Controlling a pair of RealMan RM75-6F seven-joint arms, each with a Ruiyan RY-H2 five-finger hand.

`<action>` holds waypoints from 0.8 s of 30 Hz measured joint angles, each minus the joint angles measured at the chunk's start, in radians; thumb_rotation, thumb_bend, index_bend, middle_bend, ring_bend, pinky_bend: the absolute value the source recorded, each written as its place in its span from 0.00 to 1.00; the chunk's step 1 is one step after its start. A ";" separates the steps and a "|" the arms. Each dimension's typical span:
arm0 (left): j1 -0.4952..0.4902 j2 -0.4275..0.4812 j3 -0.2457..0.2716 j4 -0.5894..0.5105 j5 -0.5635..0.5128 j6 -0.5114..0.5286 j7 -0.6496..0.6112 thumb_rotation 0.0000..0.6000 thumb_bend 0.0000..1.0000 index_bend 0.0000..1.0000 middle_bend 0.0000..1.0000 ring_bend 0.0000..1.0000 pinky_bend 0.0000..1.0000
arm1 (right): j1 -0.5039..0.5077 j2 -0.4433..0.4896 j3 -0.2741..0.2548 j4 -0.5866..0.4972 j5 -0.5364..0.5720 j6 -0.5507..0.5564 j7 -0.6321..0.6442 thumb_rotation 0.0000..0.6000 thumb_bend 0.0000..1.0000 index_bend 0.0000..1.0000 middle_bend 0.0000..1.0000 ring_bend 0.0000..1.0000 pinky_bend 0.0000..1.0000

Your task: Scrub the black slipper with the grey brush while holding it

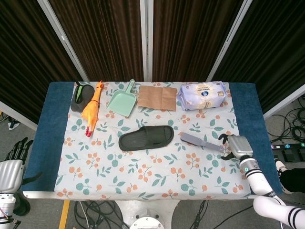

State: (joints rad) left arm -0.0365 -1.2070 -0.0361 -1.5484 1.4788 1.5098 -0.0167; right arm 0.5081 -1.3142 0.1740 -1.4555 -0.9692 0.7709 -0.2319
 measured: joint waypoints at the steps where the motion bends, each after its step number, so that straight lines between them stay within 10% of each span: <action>1: 0.001 0.001 0.000 0.001 -0.001 0.000 -0.003 1.00 0.13 0.12 0.14 0.07 0.22 | 0.012 -0.011 0.001 0.012 0.014 -0.016 -0.002 1.00 0.00 0.34 0.41 0.33 0.38; 24: 0.021 -0.002 0.003 0.022 -0.014 0.013 -0.026 1.00 0.13 0.12 0.14 0.07 0.22 | 0.174 -0.090 -0.010 0.103 0.242 -0.209 0.071 1.00 0.00 0.56 0.59 0.53 0.62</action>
State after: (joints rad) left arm -0.0157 -1.2088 -0.0332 -1.5261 1.4644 1.5227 -0.0425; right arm 0.6826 -1.4041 0.1636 -1.3526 -0.7276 0.5620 -0.1606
